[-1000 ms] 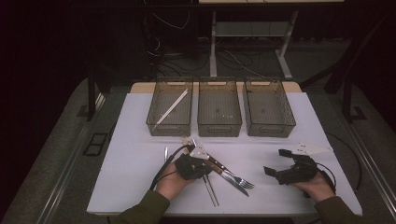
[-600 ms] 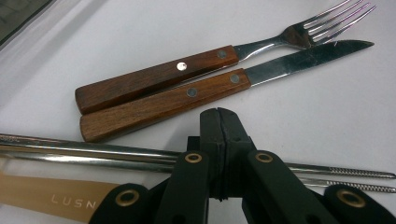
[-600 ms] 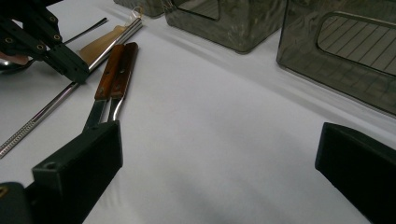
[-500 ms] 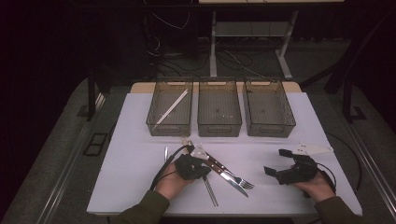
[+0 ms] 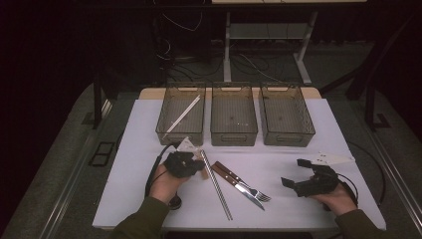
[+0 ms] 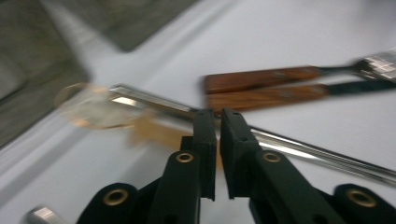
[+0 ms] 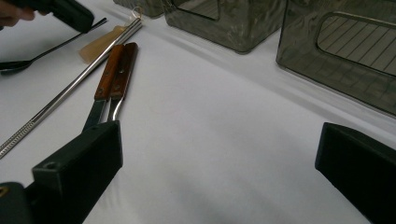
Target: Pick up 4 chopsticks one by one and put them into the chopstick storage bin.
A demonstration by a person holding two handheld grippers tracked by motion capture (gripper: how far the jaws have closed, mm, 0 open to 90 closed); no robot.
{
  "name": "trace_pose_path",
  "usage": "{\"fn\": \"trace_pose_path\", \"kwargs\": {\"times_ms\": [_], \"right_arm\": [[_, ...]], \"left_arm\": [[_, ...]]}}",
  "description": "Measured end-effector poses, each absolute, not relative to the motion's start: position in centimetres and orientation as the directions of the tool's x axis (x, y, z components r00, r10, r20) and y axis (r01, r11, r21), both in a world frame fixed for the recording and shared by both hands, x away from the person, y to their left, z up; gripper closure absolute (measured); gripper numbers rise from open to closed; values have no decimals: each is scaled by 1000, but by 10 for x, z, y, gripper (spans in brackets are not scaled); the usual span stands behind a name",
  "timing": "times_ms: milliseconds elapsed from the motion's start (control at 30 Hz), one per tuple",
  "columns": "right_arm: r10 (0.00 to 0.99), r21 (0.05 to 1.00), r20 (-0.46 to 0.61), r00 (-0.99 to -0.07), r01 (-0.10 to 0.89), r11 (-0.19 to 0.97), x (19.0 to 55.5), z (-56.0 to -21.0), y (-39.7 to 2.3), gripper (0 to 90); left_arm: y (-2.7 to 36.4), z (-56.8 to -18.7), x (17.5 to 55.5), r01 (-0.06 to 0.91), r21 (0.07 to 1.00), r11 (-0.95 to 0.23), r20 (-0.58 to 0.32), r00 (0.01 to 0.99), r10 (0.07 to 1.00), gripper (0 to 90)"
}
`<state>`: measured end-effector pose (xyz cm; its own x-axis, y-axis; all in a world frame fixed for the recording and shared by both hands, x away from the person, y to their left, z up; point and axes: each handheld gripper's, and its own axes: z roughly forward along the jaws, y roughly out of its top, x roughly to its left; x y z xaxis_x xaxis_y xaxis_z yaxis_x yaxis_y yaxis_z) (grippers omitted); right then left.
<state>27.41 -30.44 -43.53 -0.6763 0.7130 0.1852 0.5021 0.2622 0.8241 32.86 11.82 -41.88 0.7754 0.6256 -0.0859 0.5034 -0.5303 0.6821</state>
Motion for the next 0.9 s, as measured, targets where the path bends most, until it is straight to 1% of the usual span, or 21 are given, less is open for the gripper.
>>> {"fn": "trace_pose_path", "kwargs": {"times_ms": [100,167,200,267,400,500,600,733,800,833,900], "right_arm": [[713,824,183,-677,502,264,274,-435,-304,9],[713,824,184,-676,502,263,274,-435,-304,8],[714,823,187,-675,505,261,274,-435,-304,8],[714,822,188,-675,506,261,274,-435,-304,8],[712,826,182,-678,499,263,274,-435,-305,8],[711,827,181,-679,496,264,274,-435,-305,8],[711,825,183,-678,499,264,274,-435,-305,9],[712,826,183,-678,499,263,274,-435,-305,9],[711,828,178,-681,494,265,275,-435,-305,8],[711,828,179,-680,495,265,274,-435,-305,9],[712,825,183,-678,499,264,274,-435,-305,8]], "left_arm": [[124,-422,338,531,684,-499,-93,743,663,759],[125,-423,342,525,684,-507,-88,749,657,756],[123,-423,341,526,685,-504,-92,749,656,759],[119,-422,338,523,683,-509,-110,764,636,796],[104,-420,325,486,690,-536,-112,804,584,860],[94,-421,317,464,680,-567,-103,827,553,886],[89,-423,314,444,675,-590,-64,831,552,893],[89,-426,317,463,658,-594,-90,831,548,895],[87,-429,317,442,647,-621,-67,845,531,895],[85,-430,316,453,642,-618,-77,841,536,895],[84,-431,316,438,626,-645,-53,849,526,896]]}}
